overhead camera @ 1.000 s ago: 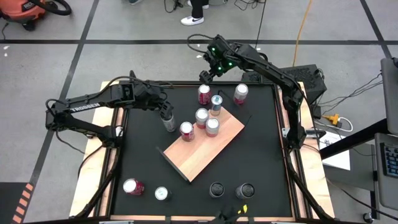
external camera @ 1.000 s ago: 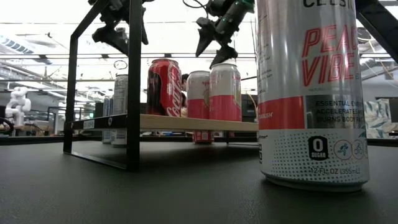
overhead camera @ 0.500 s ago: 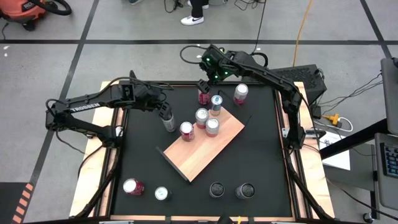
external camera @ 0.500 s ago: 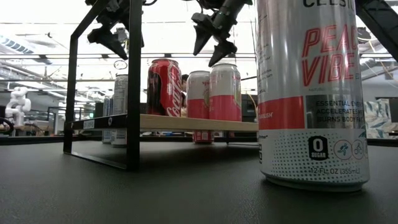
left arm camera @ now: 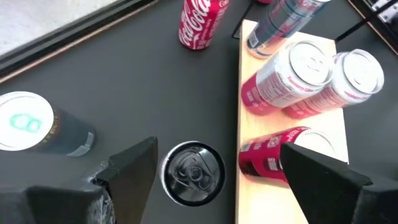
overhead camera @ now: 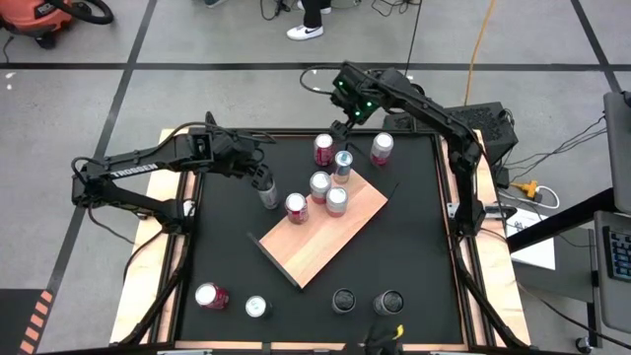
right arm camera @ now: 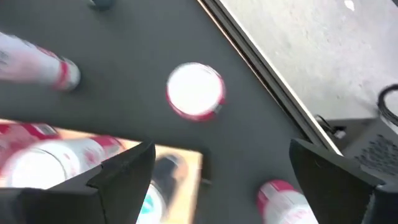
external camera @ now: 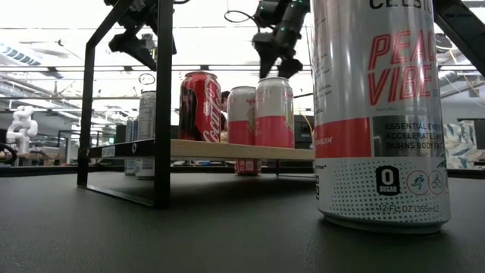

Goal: Place canned beverage on shelf
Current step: Put the top red white soda can on the shelf aligned with the other red white soda can

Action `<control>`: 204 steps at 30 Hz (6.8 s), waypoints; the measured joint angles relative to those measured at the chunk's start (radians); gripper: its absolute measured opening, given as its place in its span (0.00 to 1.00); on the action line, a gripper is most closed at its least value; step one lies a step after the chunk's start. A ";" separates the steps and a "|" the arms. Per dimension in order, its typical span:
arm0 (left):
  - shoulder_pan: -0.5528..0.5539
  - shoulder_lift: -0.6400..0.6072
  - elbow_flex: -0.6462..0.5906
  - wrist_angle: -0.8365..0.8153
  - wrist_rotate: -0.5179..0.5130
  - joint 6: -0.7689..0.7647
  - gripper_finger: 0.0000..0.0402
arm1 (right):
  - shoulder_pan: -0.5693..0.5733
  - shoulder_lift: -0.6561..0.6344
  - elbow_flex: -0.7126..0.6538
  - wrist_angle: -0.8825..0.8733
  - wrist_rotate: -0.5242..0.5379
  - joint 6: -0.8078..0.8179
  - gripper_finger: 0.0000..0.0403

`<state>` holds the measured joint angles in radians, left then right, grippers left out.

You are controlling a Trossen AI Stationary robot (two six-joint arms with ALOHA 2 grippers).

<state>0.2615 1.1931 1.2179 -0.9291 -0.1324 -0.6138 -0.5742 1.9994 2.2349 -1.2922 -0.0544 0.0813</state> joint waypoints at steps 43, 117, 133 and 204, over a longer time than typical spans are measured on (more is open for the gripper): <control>-0.060 -0.067 0.001 0.039 0.071 -0.035 0.84 | -0.015 -0.007 -0.001 0.188 -0.051 0.199 0.87; -0.101 -0.054 0.000 0.056 0.041 -0.088 0.84 | 0.045 0.282 0.001 0.153 -0.051 0.037 0.63; -0.101 -0.054 0.000 0.056 0.024 -0.087 0.84 | 0.046 0.233 -0.003 0.151 -0.107 -0.002 0.63; -0.134 0.137 0.000 0.583 -0.097 0.411 1.00 | 0.181 -0.170 -0.001 0.171 -0.472 0.243 0.62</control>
<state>0.1276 1.3298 1.2182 -0.3466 -0.2298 -0.2031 -0.3928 1.8297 2.2341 -1.1211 -0.5266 0.3241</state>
